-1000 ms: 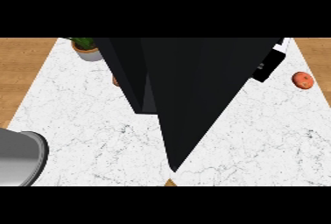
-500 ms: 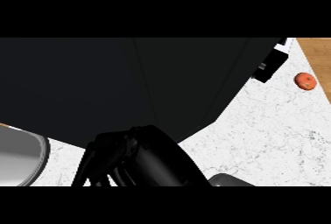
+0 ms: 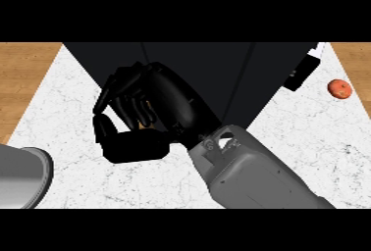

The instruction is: Pick up the wine, place it into the cabinet and close the cabinet

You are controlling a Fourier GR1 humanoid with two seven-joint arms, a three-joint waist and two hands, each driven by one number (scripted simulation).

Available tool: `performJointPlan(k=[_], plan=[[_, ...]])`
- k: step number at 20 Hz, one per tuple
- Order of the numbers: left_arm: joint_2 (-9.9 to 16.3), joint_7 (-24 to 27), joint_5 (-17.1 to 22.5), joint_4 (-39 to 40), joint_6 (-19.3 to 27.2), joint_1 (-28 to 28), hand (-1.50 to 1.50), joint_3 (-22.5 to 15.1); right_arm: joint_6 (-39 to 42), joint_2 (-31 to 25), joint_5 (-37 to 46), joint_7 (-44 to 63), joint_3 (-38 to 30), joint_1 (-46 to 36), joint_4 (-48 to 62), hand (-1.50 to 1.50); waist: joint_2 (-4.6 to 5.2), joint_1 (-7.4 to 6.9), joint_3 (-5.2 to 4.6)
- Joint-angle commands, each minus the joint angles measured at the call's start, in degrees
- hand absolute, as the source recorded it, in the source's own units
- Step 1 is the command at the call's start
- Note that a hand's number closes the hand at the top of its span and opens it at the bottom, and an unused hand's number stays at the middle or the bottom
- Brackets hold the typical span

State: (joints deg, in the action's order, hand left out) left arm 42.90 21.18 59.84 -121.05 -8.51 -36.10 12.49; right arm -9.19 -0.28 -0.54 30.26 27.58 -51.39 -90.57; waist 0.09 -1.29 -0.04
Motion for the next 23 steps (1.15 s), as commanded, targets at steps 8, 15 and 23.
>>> performJointPlan(k=[8, 15, 23], plan=[[-4.51, -6.98, -5.47, -4.03, 7.08, 6.84, -1.5, -8.67, 7.51, -3.45, -1.09, -12.64, -11.91, -5.54, 18.42, 1.5, 0.37, 0.91, 0.06], [-6.7, -7.15, -9.71, -3.24, 10.44, 11.71, -1.5, -12.77, 9.91, -6.94, -0.51, -18.45, -13.99, -6.42, 24.05, 1.5, 0.95, 1.01, 0.06], [-9.39, -6.16, -13.33, 1.46, 11.75, 14.79, -1.5, -16.17, 11.39, -8.89, -1.23, -20.4, -14.31, -5.05, 24.88, 1.5, 0.79, 1.58, -0.02]])
